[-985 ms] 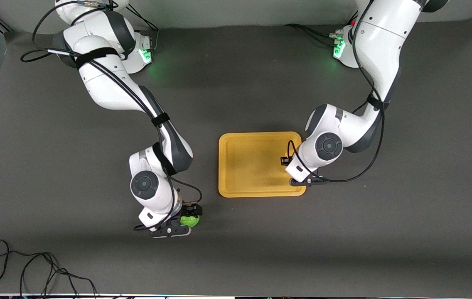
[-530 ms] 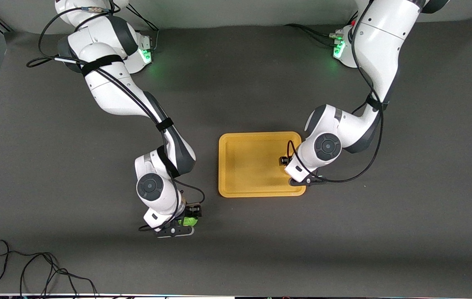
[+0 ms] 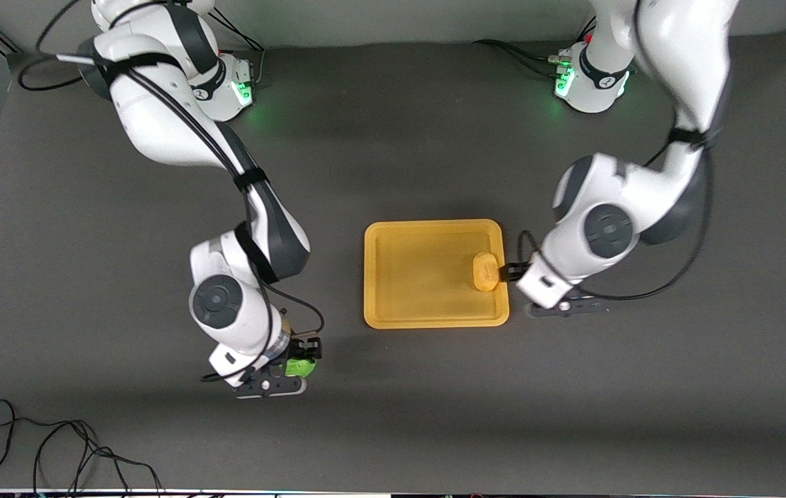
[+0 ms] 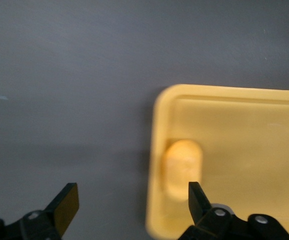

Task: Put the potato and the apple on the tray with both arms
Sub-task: 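Place the potato on the tray with the left gripper while the right grasps the apple, then carry the apple over the tray with the right gripper and lower it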

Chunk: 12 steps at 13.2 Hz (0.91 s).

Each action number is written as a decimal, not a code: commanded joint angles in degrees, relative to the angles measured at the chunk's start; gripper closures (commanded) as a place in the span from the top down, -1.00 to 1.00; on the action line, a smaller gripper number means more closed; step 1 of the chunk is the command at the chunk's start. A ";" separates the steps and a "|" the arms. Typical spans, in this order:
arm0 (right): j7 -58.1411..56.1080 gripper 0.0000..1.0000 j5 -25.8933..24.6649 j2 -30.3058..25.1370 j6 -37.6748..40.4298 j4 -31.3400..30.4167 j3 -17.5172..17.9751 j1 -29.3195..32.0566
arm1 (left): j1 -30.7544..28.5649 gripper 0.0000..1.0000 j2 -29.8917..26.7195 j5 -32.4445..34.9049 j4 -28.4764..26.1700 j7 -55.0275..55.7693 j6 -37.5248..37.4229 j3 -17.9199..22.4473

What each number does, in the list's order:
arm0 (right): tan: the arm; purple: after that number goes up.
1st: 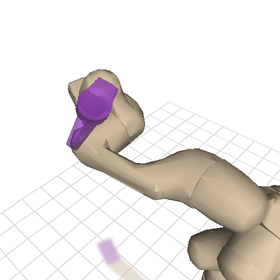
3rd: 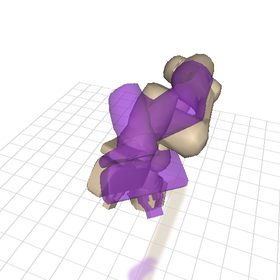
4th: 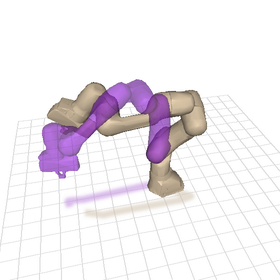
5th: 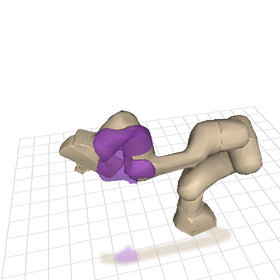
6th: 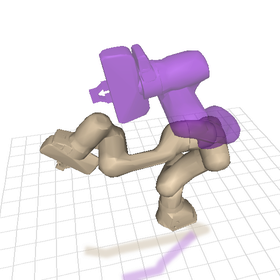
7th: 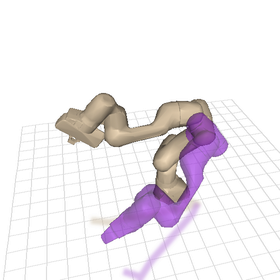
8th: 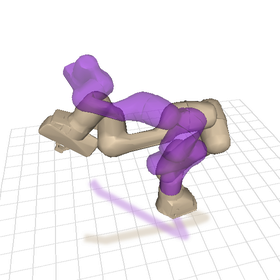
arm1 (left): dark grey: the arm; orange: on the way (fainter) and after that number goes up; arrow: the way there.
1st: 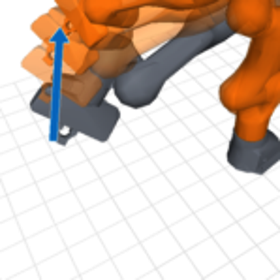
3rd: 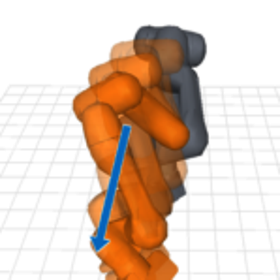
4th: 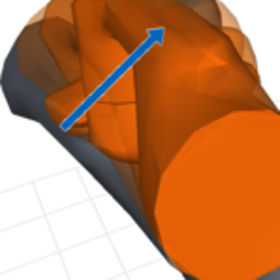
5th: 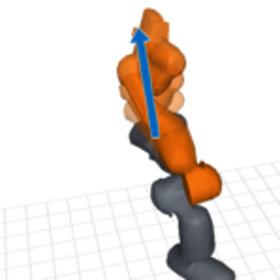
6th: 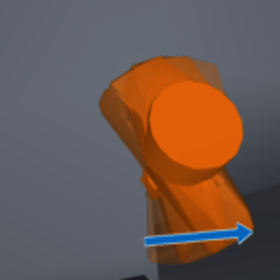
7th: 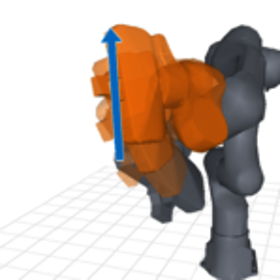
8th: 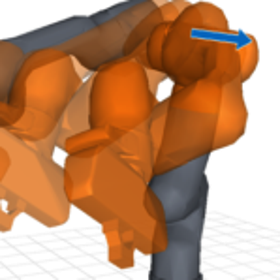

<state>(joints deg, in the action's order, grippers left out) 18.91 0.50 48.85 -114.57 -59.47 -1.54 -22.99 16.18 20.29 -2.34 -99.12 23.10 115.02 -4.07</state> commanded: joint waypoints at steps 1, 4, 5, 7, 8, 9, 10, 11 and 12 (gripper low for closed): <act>-0.02 0.00 0.29 -9.88 8.36 -2.13 -0.04 -0.13 | -5.96 0.99 -9.89 1.90 -2.83 -9.95 -6.89 0.12; 1.30 0.00 0.47 -16.93 17.95 -2.31 0.30 -0.92 | -12.21 0.99 -16.24 2.08 -5.12 -18.50 -10.43 0.12; 2.26 0.01 0.73 -17.99 20.06 -2.31 0.48 -1.70 | -13.71 0.99 -17.12 2.52 -5.12 -20.61 -10.43 0.20; 8.12 0.00 0.64 -18.79 21.40 -2.31 0.39 -5.21 | -16.61 0.99 -18.36 5.14 -5.21 -24.84 -11.04 0.20; 11.81 0.01 0.29 -18.70 21.40 -2.23 0.39 -7.84 | -16.71 0.99 -18.71 6.90 -5.30 -25.55 -11.22 0.20; 15.76 0.00 0.20 -18.27 21.40 -2.22 0.31 -11.08 | -17.06 0.99 -18.80 7.17 -5.21 -27.04 -11.22 0.55; 20.24 0.01 0.12 -17.74 21.06 -2.05 0.31 -13.55 | -18.02 0.99 -19.32 7.18 -5.21 -30.45 -11.22 0.73; 24.20 0.01 0.20 -16.69 20.53 -1.44 0.31 -15.84 | -18.98 0.99 -19.59 6.74 -5.04 -34.57 -11.39 1.17; 27.11 0.01 0.20 -15.72 19.13 -0.82 0.39 -18.12 | -20.21 1.00 -19.42 5.78 -4.43 -38.00 -11.39 1.17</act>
<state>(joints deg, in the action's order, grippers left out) 40.13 0.67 31.81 -93.64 -60.95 -0.51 -37.62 -1.96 2.69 3.85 -103.00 -8.49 104.21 -3.01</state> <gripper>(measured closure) 0.357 0.000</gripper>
